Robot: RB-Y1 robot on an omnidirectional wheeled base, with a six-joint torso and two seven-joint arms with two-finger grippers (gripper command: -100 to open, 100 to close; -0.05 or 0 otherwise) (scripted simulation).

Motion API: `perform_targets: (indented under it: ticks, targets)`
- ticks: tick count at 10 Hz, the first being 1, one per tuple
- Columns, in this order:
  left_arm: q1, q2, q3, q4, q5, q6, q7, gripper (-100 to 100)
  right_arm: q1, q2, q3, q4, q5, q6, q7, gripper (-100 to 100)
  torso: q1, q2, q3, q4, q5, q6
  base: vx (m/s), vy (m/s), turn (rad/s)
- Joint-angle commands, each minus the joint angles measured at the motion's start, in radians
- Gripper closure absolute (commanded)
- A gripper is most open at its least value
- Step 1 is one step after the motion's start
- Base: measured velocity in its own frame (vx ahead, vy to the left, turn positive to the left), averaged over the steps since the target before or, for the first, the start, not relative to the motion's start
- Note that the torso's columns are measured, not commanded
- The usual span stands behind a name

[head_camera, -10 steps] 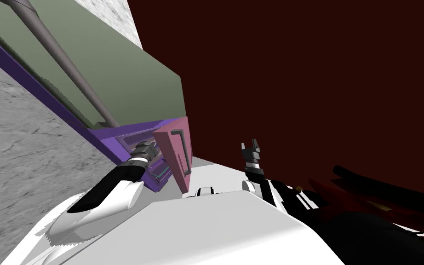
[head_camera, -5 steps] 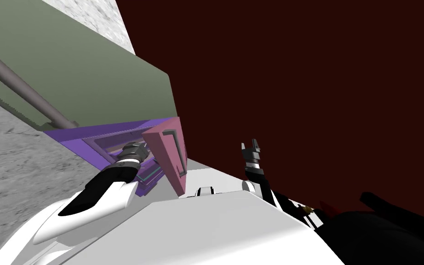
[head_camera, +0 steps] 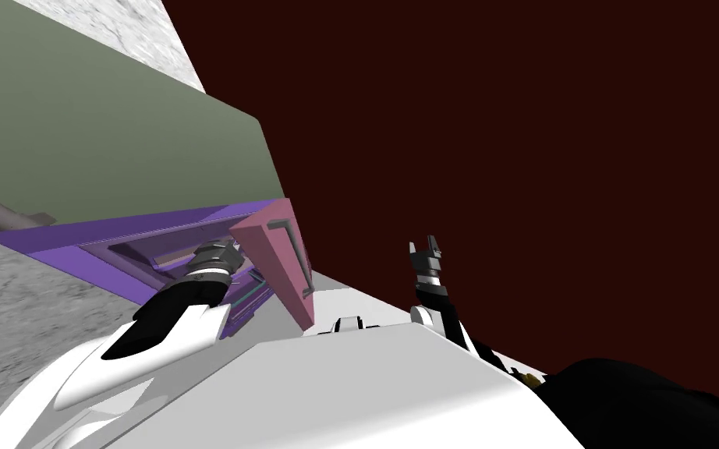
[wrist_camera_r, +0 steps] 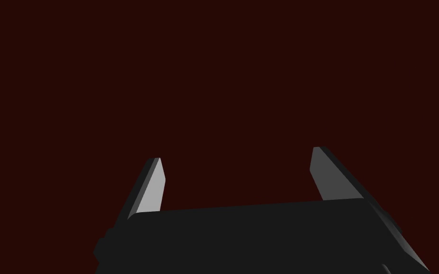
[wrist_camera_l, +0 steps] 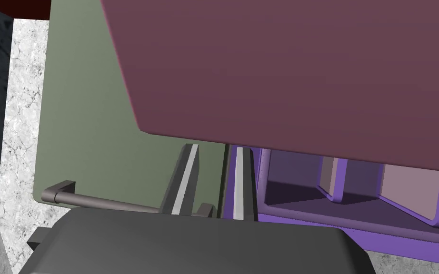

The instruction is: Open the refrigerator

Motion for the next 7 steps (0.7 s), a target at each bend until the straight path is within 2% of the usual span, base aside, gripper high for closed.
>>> perform_targets:
  ticks: [1,4,7]
  targets:
    - [-0.004,-0.002,-0.001,0.056,-0.001,-0.004,-0.004,-100,0.000,0.000,0.000,0.000,0.000,0.000,0.000,0,-0.001,-0.004,-0.002,-0.002,0.001,-0.001,0.025,-0.015,-0.013]
    - [-0.017,0.007,0.008,0.069,-0.008,0.009,-0.003,-100,0.000,0.000,0.000,0.000,0.000,0.000,0.000,0,-0.023,-0.003,-0.001,-0.001,-0.007,-0.001,0.104,-0.055,-0.027]
    - [-0.025,0.021,0.026,0.082,-0.021,0.042,0.009,-100,0.000,0.000,0.000,0.000,0.000,0.000,0.000,0,-0.021,0.000,0.000,0.000,-0.007,0.000,0.136,-0.125,-0.015]
